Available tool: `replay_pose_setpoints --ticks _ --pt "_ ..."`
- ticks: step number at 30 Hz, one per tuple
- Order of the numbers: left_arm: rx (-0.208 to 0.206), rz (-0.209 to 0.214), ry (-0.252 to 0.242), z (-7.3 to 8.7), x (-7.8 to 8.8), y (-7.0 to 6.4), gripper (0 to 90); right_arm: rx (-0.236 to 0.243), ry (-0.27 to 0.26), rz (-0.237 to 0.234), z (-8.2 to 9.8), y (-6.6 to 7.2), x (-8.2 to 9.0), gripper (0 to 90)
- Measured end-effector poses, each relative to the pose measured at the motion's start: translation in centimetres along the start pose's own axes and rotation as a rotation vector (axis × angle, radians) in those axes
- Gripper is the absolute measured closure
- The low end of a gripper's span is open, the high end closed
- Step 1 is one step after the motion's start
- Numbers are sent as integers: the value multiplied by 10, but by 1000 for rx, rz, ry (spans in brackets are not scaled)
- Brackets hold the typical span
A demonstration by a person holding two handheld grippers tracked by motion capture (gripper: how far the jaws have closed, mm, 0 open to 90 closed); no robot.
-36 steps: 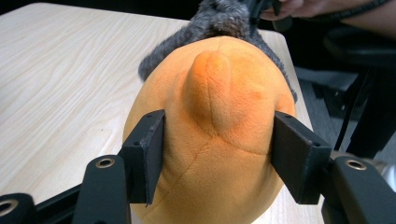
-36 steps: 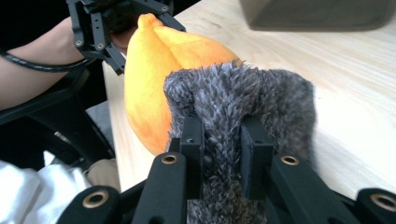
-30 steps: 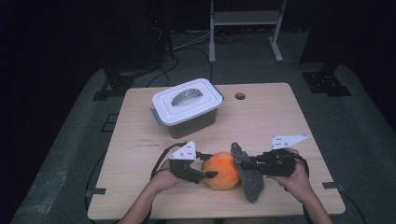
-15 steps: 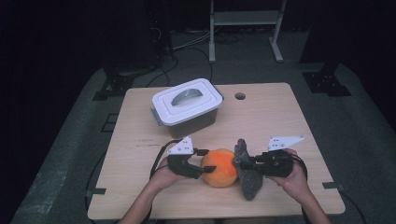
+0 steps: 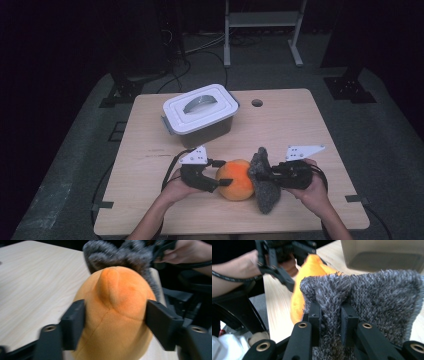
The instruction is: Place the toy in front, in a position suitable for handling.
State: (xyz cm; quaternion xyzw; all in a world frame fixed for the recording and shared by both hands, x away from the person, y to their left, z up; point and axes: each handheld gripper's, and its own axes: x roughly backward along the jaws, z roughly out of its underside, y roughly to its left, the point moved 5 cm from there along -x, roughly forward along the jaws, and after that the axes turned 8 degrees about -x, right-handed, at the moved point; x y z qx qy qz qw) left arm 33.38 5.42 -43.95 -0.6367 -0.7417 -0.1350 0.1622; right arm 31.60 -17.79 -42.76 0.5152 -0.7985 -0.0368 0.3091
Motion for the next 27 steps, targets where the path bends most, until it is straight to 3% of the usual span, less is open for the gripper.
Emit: replay_pose_setpoints --ticks 1,3,7,8,10,13,17,20,23,24,27 --pt "3 21 16 3 -4 -1 179 -5 8 11 2 -2 3 736" --pt "-1 11 27 5 -8 -2 194 -16 9 -3 5 -5 4 736" --pt "-32 -25 34 3 -9 -3 396 -26 8 9 4 -7 8 736" --pt "-49 -36 28 0 -8 -4 432 -10 -9 16 -2 -3 11 737" --pt "-70 -37 29 -1 -9 -7 462 4 -38 -11 -8 5 11 738" --pt "-79 -55 47 -2 -8 -7 469 38 -18 -8 -9 12 6 737" --pt "-62 -55 34 -4 -5 -6 474 -5 -5 -35 -2 3 4 736" --pt "-70 -68 26 -8 -2 -5 477 -16 -3 -9 0 -2 7 737" --pt "-77 -65 30 -9 -3 -7 476 -5 -23 -21 -5 4 8 737" --pt "-83 -64 31 -9 -4 -8 470 14 -37 -49 -11 12 6 735" --pt "-73 -42 45 -6 -5 -8 404 49 16 -41 -6 15 -4 735"
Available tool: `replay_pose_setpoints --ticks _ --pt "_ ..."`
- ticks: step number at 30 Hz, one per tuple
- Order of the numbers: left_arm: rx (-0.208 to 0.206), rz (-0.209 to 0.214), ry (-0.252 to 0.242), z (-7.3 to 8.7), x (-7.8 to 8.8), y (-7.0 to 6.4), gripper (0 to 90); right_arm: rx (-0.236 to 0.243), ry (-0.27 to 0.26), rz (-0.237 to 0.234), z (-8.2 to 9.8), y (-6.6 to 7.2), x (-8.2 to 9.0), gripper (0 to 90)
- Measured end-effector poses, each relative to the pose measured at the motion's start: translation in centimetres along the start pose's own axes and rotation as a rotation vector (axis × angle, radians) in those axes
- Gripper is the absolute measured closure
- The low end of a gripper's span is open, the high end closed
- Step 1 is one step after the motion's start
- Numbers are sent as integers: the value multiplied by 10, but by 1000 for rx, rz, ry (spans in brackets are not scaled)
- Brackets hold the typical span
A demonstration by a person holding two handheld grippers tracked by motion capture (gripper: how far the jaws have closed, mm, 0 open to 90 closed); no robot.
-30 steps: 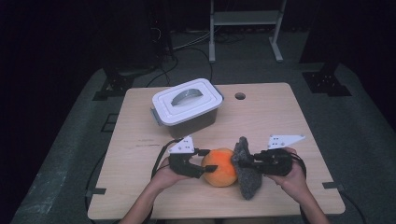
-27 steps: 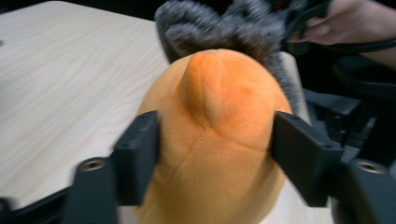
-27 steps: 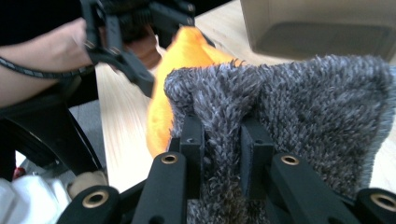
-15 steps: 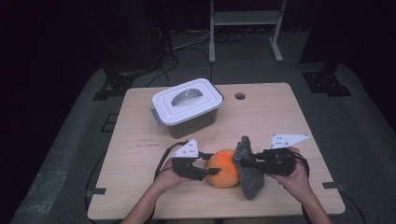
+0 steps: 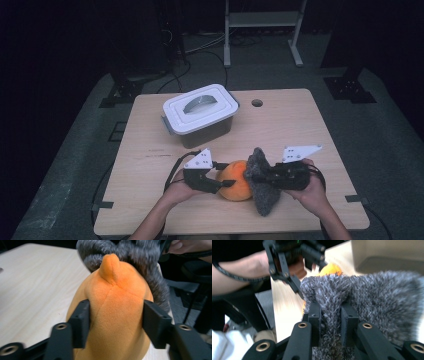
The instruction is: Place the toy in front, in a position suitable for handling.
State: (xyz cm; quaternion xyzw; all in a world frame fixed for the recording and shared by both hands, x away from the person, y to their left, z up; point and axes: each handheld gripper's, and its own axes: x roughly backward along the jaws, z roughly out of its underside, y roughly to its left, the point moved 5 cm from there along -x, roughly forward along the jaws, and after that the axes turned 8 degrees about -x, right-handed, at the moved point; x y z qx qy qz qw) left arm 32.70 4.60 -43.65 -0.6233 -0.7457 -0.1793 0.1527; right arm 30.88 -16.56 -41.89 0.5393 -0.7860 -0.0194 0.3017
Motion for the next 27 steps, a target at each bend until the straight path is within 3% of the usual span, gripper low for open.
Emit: replay_pose_setpoints --ticks 4,6,9,12,14,16,21,23,25,27 --pt "26 -18 3 0 -2 2 235 -15 21 -25 7 -3 0 735" --pt "36 2 4 1 -5 0 247 -20 21 -29 8 -3 1 732" --pt "23 9 -1 2 -6 -2 370 -25 19 -20 8 -5 2 733" --pt "9 32 5 0 -9 -7 380 -41 -43 -14 -3 -5 9 738" --pt "-8 36 13 -2 -11 -10 360 -29 -48 -45 -6 0 8 737" --pt "-5 40 17 -2 -11 -10 322 -12 -21 -25 -3 1 3 737" --pt "19 32 24 2 -13 -5 173 -34 -7 -65 4 -4 4 735" --pt "24 43 24 4 -16 -6 218 -33 1 -74 5 -4 3 734" --pt "-10 37 21 4 -15 -9 348 -33 9 -71 6 -4 4 734" --pt "-13 25 13 1 -12 -8 434 -52 -5 -75 6 -9 7 734"
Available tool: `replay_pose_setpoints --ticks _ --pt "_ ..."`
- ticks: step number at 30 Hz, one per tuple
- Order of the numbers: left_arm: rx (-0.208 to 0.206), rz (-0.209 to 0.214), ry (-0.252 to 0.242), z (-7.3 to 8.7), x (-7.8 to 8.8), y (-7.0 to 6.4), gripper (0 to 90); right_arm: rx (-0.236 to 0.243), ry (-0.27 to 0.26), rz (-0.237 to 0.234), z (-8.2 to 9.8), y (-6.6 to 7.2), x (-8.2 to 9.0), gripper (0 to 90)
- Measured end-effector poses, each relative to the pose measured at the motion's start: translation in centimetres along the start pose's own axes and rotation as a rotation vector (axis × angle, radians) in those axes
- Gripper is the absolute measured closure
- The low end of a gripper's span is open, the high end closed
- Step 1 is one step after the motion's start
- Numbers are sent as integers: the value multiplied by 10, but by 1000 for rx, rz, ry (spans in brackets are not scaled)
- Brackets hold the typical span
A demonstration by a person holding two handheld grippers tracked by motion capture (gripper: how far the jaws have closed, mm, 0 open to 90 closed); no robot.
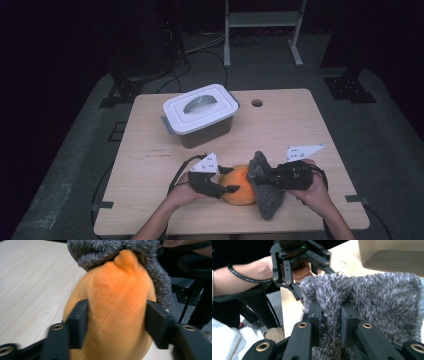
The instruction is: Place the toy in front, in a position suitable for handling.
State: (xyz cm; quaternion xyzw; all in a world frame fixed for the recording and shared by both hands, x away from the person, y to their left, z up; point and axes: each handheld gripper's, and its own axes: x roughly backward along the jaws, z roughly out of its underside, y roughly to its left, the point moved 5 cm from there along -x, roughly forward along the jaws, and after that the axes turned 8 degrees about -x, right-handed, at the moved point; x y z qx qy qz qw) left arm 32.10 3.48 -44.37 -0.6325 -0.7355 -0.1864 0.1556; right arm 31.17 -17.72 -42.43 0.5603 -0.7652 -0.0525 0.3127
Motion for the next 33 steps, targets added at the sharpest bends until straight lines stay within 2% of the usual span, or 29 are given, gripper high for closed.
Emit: replay_pose_setpoints --ticks 2,6,7,8,9,11,12,14,19,21,24,28,32,33 --pt "-9 -5 2 -2 2 0 463 -14 -6 21 1 -5 4 734" --pt "-15 -14 8 -6 5 -1 479 -4 -11 35 0 -2 6 734" --pt "-22 -26 11 -7 8 0 481 15 -27 42 -5 3 6 735" --pt "-22 -26 11 -7 8 0 482 15 -27 42 -5 3 6 735" --pt "-35 -35 20 -8 8 -1 483 25 -60 19 -11 10 5 735" --pt "-31 -42 21 -8 8 0 484 43 -58 14 -14 14 2 734" --pt "-32 -43 25 -7 8 0 483 49 -49 21 -13 13 0 734" --pt "-27 -53 18 -6 9 2 483 30 -40 23 -8 8 -2 735" --pt "-16 -63 12 -6 11 4 483 0 -3 70 2 -6 -2 734" --pt "-15 -61 12 -6 10 4 481 3 -16 72 -1 -3 0 733" --pt "-16 -60 11 -5 8 3 474 10 -70 38 -10 6 2 734" --pt "-19 -66 14 -5 9 4 474 27 -45 42 -9 9 -3 734" --pt "-3 -76 8 -4 13 8 474 13 -15 64 -1 0 -6 734" --pt "-5 -83 7 -4 14 8 474 -1 2 86 3 -6 -6 733"
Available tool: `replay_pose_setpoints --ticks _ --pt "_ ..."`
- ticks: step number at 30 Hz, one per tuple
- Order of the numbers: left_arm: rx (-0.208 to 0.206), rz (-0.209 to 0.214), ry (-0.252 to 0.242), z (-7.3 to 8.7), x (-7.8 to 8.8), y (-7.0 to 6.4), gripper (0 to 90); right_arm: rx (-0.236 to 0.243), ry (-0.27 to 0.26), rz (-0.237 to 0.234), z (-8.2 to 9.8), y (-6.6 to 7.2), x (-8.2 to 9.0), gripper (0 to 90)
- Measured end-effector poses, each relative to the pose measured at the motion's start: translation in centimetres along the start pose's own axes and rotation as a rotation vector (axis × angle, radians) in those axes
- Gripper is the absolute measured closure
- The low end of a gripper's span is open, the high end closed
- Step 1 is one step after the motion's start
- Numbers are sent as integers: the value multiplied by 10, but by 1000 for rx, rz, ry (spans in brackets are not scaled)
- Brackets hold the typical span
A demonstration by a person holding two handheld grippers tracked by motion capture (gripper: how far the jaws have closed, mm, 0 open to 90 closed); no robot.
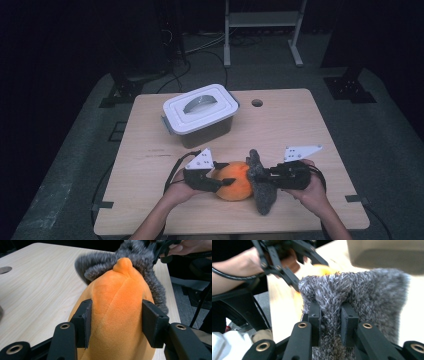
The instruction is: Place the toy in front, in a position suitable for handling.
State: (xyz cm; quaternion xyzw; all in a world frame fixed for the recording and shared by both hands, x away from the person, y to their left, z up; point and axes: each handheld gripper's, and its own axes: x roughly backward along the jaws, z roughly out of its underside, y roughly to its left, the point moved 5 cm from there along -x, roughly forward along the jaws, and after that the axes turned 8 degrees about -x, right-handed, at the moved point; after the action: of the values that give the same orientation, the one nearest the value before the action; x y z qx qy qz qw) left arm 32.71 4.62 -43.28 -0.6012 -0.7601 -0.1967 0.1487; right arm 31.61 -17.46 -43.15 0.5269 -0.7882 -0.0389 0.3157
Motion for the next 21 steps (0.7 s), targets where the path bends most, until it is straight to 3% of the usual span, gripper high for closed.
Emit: replay_pose_setpoints --ticks 2,7,11,15,18,21 --pt "-5 -10 -8 -2 2 0 474 -6 -10 7 -1 0 1 733" --pt "-20 -16 -1 -5 1 -2 475 -6 -99 -23 -16 12 6 732" --pt "-24 -11 6 -4 -1 -4 458 5 -73 -14 -14 12 -1 732" --pt "-1 -17 12 -2 -1 0 357 -13 -32 13 -5 2 -4 728" --pt "31 -25 29 1 -2 4 232 -30 -18 14 0 -3 -5 728" --pt "46 -20 27 4 -2 5 244 -37 -19 13 1 -5 -4 727"
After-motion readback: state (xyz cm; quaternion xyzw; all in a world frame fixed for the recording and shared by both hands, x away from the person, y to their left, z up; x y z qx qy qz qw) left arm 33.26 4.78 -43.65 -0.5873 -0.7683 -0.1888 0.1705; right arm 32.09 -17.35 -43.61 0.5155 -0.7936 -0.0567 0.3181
